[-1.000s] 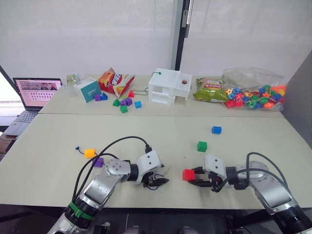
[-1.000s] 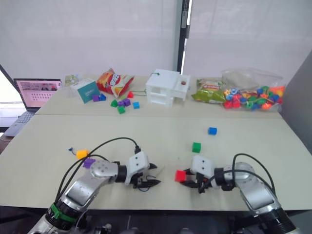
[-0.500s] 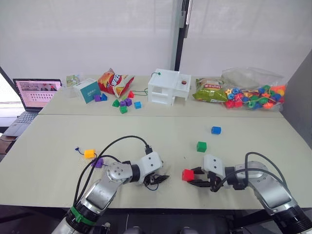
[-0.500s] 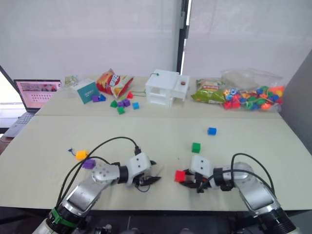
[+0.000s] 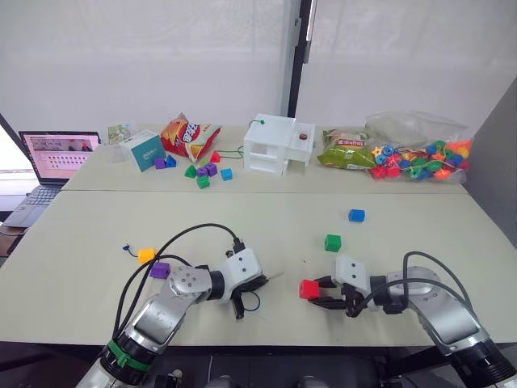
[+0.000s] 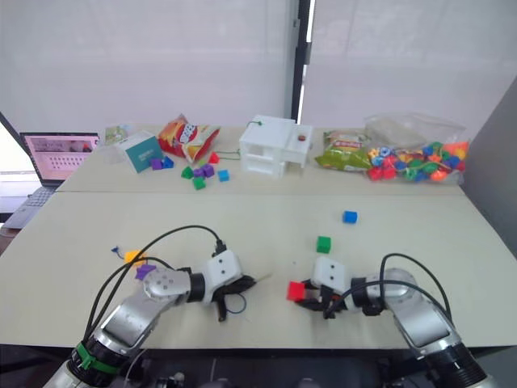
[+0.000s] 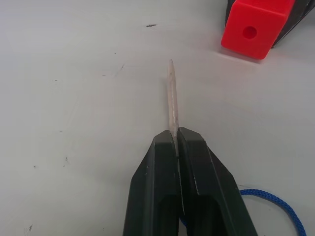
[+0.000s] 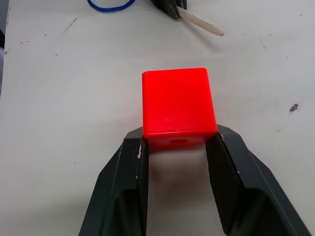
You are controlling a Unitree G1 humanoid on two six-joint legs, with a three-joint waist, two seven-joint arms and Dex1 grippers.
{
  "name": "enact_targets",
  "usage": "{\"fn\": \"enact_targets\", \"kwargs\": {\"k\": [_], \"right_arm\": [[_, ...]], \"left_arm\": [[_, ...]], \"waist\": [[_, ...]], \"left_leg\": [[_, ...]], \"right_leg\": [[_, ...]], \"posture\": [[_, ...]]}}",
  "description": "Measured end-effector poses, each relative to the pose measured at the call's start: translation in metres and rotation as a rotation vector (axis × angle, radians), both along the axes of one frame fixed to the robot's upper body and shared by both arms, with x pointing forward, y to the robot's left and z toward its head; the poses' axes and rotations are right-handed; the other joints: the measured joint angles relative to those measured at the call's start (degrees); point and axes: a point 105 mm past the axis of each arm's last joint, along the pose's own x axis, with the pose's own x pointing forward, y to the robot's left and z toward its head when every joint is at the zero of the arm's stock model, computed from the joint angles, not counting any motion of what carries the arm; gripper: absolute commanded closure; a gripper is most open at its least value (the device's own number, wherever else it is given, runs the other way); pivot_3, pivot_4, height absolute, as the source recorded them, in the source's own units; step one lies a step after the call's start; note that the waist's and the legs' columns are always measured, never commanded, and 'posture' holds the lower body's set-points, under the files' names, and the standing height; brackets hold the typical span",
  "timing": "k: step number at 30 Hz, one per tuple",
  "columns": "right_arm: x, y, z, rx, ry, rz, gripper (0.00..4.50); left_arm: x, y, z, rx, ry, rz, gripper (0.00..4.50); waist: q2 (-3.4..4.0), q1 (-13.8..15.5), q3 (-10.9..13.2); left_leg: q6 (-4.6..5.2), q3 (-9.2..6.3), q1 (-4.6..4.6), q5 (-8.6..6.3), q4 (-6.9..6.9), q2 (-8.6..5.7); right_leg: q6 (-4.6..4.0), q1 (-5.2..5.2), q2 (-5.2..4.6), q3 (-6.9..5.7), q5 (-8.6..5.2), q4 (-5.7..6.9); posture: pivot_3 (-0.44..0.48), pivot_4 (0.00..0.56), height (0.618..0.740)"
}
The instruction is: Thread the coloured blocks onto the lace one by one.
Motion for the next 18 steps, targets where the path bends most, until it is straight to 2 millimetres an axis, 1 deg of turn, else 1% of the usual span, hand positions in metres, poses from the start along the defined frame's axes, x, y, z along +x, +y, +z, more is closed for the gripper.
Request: {"fn": "enact_targets", "kwargs": {"k": [3,6,9,13,16,18], "right_arm": [[0.000,0.000,0.000,-0.001,-0.005,0.004,3.35],[0.000,0.001,0.000,-0.008,-0.017,0.018,3.35],[-0.001,0.001,0.001,-0.017,-0.028,0.041,3.35],[-0.002,-0.001,0.001,-0.029,-0.038,0.066,3.35],[-0.002,-0.002,0.001,-0.049,-0.047,0.087,3.35],[-0.003,-0.001,0.001,-0.051,-0.047,0.093,3.35]], "left_arm": [[0.001,-0.001,0.003,-0.009,0.031,-0.018,4.49],[0.001,0.001,0.011,0.004,0.054,-0.072,4.49],[-0.004,0.007,0.018,0.045,0.090,-0.152,4.49],[-0.015,0.011,0.023,0.095,0.160,-0.254,4.49],[-0.017,0.003,0.027,0.105,0.171,-0.298,4.49],[-0.019,-0.008,0.028,0.100,0.166,-0.334,4.49]], "waist": [[-0.01,0.0,0.0],[-0.01,0.0,0.0],[0.00,0.0,0.0],[-0.01,0.1,0.0],[-0.02,0.4,0.0],[-0.04,0.6,0.0]], "left_leg": [[-0.01,0.00,-0.02,0.01,0.01,-0.02],[-0.01,0.00,-0.03,0.00,-0.01,-0.03],[0.00,0.01,-0.03,0.00,-0.04,-0.04],[0.00,0.00,-0.06,0.00,-0.04,-0.08],[0.01,0.00,-0.07,0.01,-0.01,-0.12],[0.01,0.01,-0.09,0.01,0.00,-0.13]], "right_leg": [[0.00,-0.01,0.07,-0.02,0.00,0.00],[0.00,-0.03,0.16,-0.02,0.00,0.00],[0.00,-0.03,0.19,-0.02,0.00,-0.01],[0.01,-0.03,0.18,-0.06,0.00,-0.04],[0.01,0.00,0.22,-0.08,0.00,-0.04],[0.02,0.00,0.26,-0.07,0.00,-0.05]], "posture": [[0.000,0.150,0.740],[0.000,0.150,0.740],[0.000,0.150,0.740],[0.000,0.150,0.740],[0.000,0.150,0.740],[0.000,0.150,0.740]]}}
